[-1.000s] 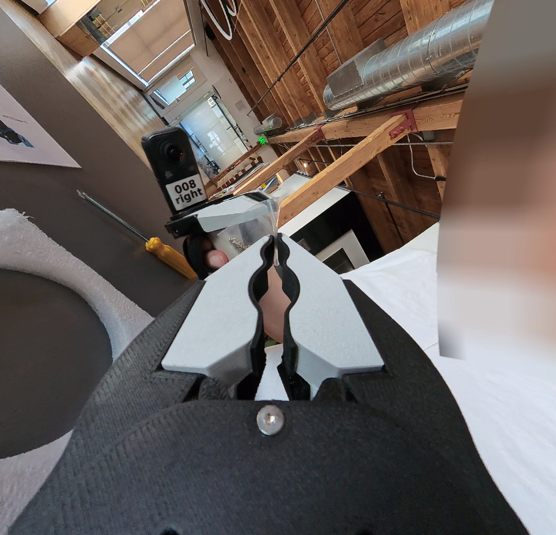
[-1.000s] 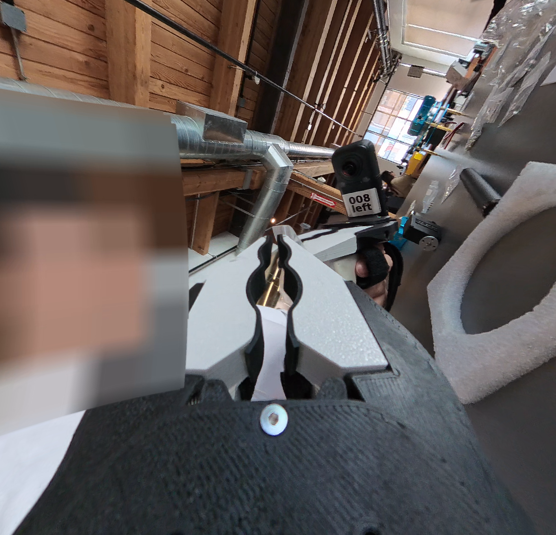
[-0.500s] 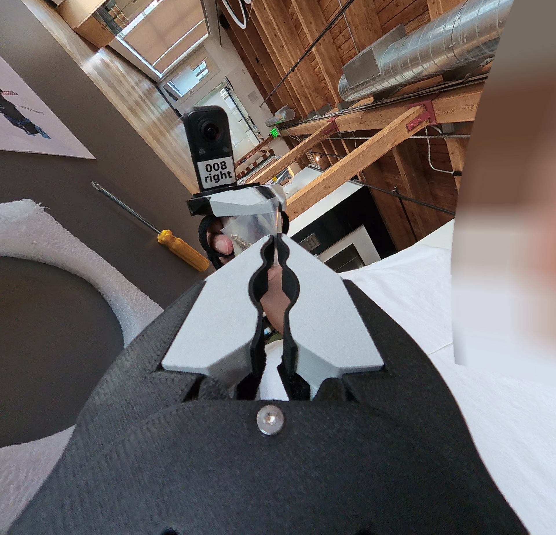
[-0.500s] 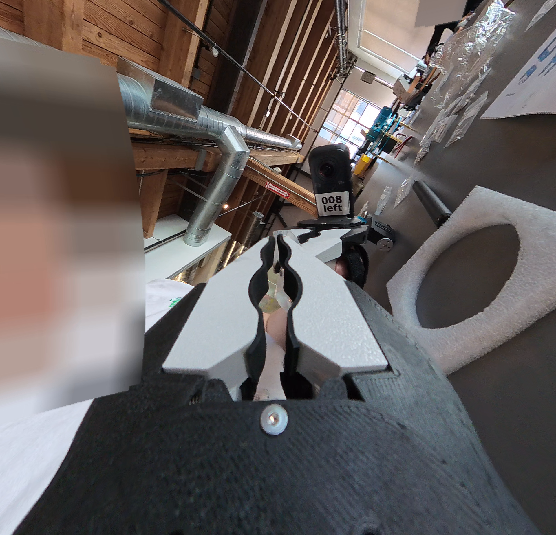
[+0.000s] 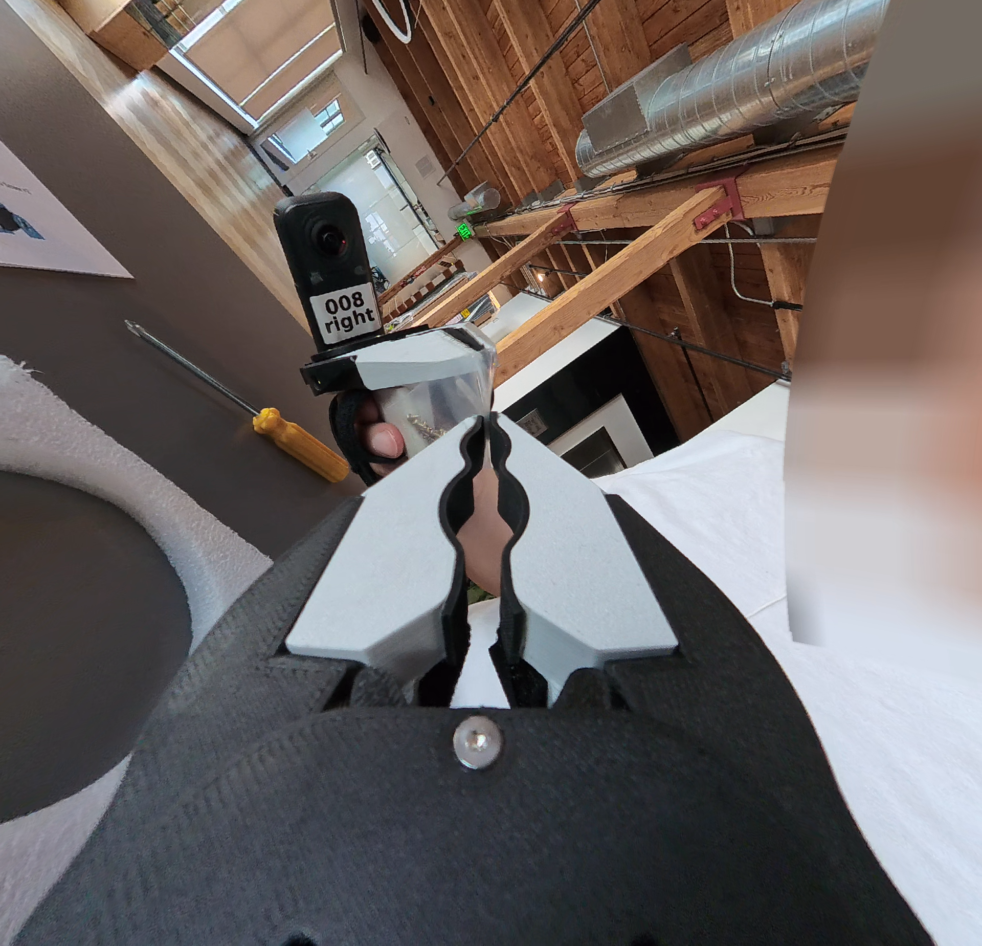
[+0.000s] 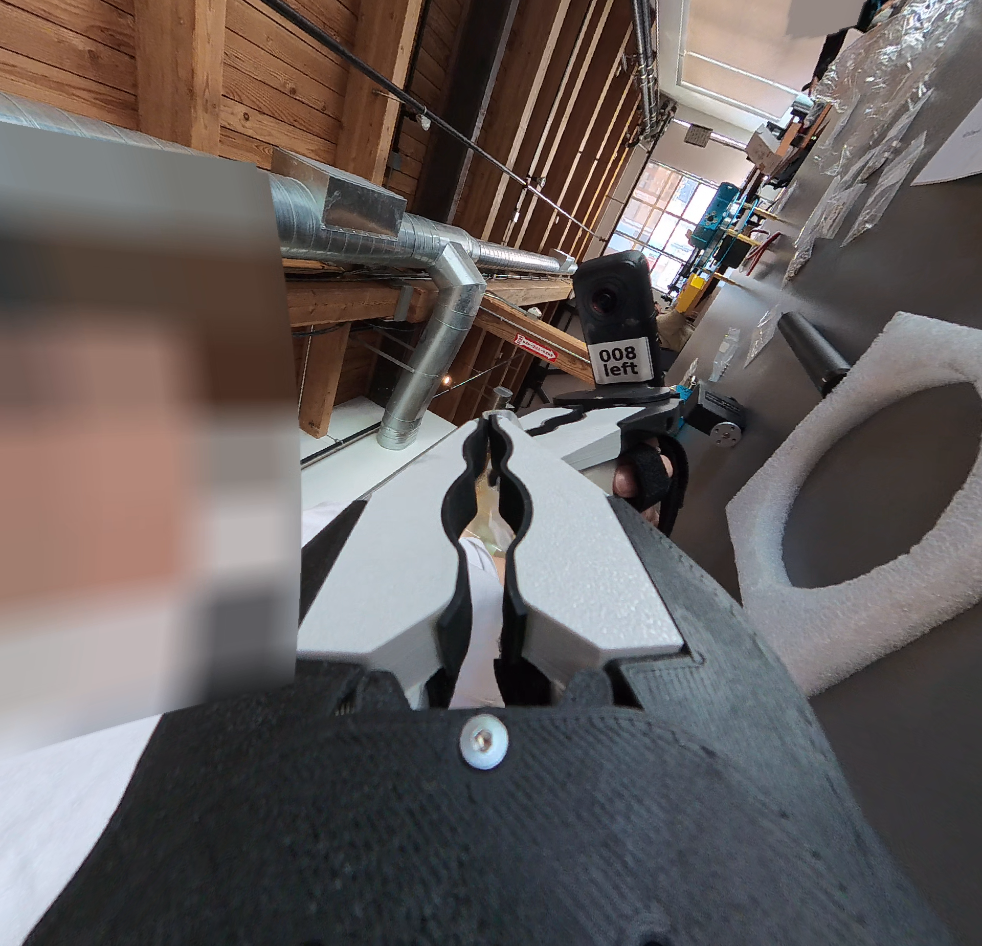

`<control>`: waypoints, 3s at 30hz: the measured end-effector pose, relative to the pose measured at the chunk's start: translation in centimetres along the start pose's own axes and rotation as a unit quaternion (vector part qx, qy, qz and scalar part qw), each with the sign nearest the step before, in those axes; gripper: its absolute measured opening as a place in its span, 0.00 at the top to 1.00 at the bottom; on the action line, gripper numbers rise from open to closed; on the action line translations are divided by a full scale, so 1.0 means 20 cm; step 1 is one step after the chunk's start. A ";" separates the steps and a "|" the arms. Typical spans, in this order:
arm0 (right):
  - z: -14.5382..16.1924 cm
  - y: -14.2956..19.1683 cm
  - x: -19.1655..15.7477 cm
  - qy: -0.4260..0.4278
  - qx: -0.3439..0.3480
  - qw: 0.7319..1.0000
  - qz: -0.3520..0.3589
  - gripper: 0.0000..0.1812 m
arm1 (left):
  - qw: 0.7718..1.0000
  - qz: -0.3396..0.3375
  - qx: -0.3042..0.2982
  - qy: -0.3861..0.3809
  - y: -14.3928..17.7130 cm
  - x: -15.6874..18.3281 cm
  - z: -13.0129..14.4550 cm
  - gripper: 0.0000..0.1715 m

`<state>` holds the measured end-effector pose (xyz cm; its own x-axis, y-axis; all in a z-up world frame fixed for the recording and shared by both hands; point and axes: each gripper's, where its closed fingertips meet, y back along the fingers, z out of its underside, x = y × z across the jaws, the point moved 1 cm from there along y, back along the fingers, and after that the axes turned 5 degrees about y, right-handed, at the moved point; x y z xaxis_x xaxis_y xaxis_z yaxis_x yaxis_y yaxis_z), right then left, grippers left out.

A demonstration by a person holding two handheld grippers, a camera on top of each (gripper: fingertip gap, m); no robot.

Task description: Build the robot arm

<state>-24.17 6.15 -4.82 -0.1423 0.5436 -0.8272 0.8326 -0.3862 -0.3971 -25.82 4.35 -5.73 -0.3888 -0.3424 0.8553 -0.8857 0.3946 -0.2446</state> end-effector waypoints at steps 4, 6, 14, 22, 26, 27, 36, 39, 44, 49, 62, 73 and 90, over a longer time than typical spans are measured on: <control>0.00 0.00 0.00 0.010 -0.006 1.000 0.008 1.00 | 1.000 0.003 -0.004 0.000 0.00 0.01 0.00 1.00; 0.00 0.00 0.00 0.014 -0.008 1.000 0.012 1.00 | 1.000 0.001 -0.005 0.000 -0.01 0.01 0.00 1.00; 0.03 0.02 0.03 0.054 -0.031 0.996 0.057 1.00 | 0.999 -0.045 -0.012 -0.001 0.00 -0.05 0.01 1.00; 0.05 0.02 0.05 0.054 -0.036 0.996 0.063 1.00 | 0.998 -0.053 -0.019 -0.003 0.00 -0.05 0.03 1.00; 0.07 0.03 0.07 0.040 -0.033 0.997 0.063 1.00 | 0.998 -0.052 -0.025 0.002 0.00 -0.06 0.04 0.98; 0.07 0.03 0.08 0.047 -0.032 0.996 0.073 1.00 | 0.998 -0.059 -0.023 0.003 0.00 -0.07 0.04 0.96; 0.06 0.06 0.15 0.057 -0.017 0.988 0.140 1.00 | 0.952 -0.264 -0.025 -0.153 0.11 -0.13 -0.04 0.88; 0.08 0.04 0.16 0.068 -0.024 0.986 0.153 1.00 | 0.930 -0.308 -0.065 -0.193 0.09 -0.13 -0.01 0.92; 0.08 0.03 0.17 0.061 -0.027 0.985 0.156 1.00 | 0.921 -0.331 -0.074 -0.192 0.08 -0.17 0.01 0.94; 0.09 0.04 0.17 0.070 -0.034 0.984 0.160 1.00 | 0.929 -0.319 -0.076 -0.174 0.08 -0.17 0.02 0.97; 0.09 0.03 0.14 0.073 -0.037 0.988 0.132 1.00 | 0.963 -0.241 -0.047 -0.111 0.08 -0.13 0.01 0.97; 0.09 0.05 0.16 0.054 -0.030 0.987 0.147 1.00 | 0.960 -0.235 -0.035 -0.149 0.09 -0.07 -0.03 0.97; 0.09 0.04 0.18 0.042 -0.024 0.986 0.159 1.00 | 0.878 -0.384 -0.095 -0.270 0.08 -0.17 0.01 0.92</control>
<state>-24.95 6.38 -8.82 0.1732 0.4622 -0.8697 0.8527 -0.5123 -0.1024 -26.05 6.08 -9.05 0.1946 -0.9040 0.3807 -0.9014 -0.0118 0.4327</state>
